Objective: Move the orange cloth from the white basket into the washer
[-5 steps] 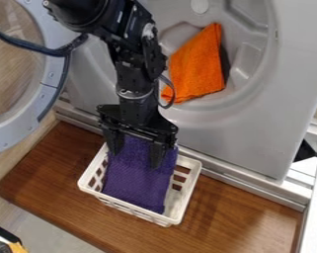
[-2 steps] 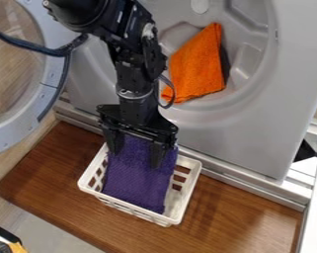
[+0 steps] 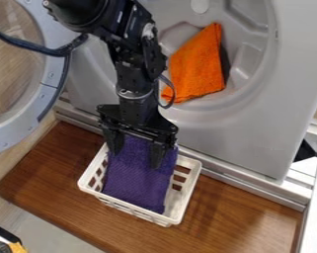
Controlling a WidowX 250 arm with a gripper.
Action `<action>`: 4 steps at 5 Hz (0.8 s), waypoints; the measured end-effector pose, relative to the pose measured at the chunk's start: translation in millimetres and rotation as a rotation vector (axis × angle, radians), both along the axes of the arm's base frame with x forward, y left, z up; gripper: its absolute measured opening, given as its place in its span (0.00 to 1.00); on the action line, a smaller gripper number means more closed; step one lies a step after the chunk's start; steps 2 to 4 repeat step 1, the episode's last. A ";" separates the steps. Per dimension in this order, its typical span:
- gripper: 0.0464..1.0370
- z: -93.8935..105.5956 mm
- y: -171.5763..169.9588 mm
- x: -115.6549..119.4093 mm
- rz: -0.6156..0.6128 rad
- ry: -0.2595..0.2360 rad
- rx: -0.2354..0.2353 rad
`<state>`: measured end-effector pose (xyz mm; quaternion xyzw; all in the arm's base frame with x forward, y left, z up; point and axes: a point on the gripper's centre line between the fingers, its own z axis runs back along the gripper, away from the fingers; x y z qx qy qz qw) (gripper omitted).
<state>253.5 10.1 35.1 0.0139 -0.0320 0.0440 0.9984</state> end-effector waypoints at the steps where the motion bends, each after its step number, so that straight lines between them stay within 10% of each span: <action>1: 0.96 -0.4 0.0 -0.1 0.000 0.002 0.000; 4: 0.96 -0.4 0.0 -0.1 0.000 0.002 0.000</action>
